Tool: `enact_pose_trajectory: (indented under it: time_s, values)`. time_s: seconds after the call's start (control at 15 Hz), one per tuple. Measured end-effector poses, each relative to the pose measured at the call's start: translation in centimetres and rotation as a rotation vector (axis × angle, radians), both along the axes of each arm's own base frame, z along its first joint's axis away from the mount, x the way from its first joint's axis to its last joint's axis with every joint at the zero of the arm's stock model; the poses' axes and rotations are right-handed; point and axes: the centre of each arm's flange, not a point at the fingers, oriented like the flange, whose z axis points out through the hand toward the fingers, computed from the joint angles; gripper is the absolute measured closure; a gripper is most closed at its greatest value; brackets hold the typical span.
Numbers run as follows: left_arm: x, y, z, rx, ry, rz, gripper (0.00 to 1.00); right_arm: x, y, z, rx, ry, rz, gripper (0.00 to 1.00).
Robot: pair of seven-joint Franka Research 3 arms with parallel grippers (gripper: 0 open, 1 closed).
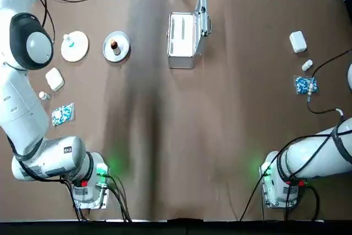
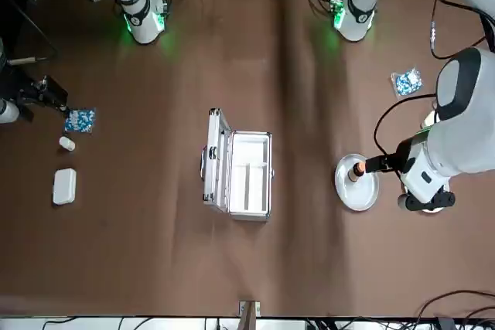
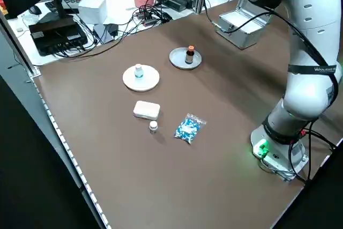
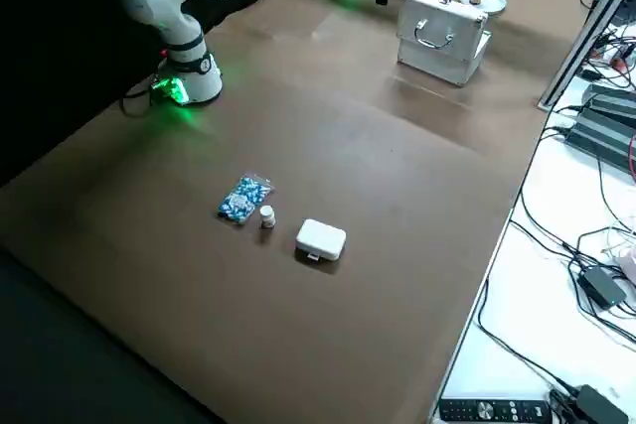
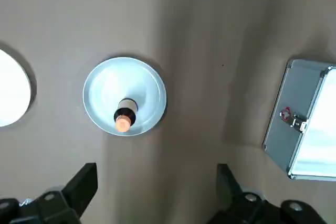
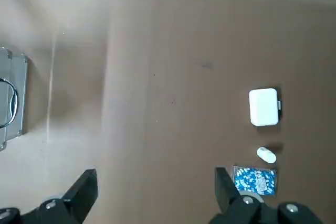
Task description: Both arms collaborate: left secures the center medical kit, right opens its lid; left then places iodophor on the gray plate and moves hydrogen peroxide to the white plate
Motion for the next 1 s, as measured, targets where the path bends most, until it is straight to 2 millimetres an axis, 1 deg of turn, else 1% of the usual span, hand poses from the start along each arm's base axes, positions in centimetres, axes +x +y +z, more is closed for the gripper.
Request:
enact_pose_trajectory:
  time_s: [0.07,0.2,0.33,0.4,0.47,0.6,0.73,0.8,1.0]
  values:
    - [-0.1,0.1,0.4,0.002,-0.007,0.005,0.0,0.0,0.0,0.0,0.0,0.0,0.0,0.01]
    - [-0.4,0.5,2.0,0.009,-0.027,0.038,0.0,0.0,0.1,0.0,0.0,0.0,0.001,0.01]
    - [-1.1,1.0,4.0,0.018,-0.052,0.075,0.0,0.0,0.2,0.0,0.0,0.0,0.004,0.01]
    - [-2.1,1.0,5.9,0.035,-0.076,0.079,0.0,0.0,0.3,0.0,0.0,-0.001,0.005,0.01]
    - [-2.6,0.8,6.6,0.049,-0.087,0.071,0.0,0.0,0.3,0.0,0.0,-0.001,0.005,0.01]
    - [-3.7,-0.1,7.3,0.086,-0.104,0.024,0.0,0.0,0.3,0.0,0.0,-0.001,0.005,0.01]
    - [-4.8,-1.1,7.5,0.109,-0.124,-0.011,0.0,0.0,0.3,0.0,0.0,-0.001,0.006,0.01]
    - [-5.3,-1.3,7.6,0.109,-0.138,-0.013,0.0,0.0,0.3,0.0,0.0,-0.001,0.006,0.01]
    - [-7.3,-0.8,8.1,0.108,-0.162,-0.039,0.0,0.0,0.3,0.0,0.0,-0.001,0.006,0.01]
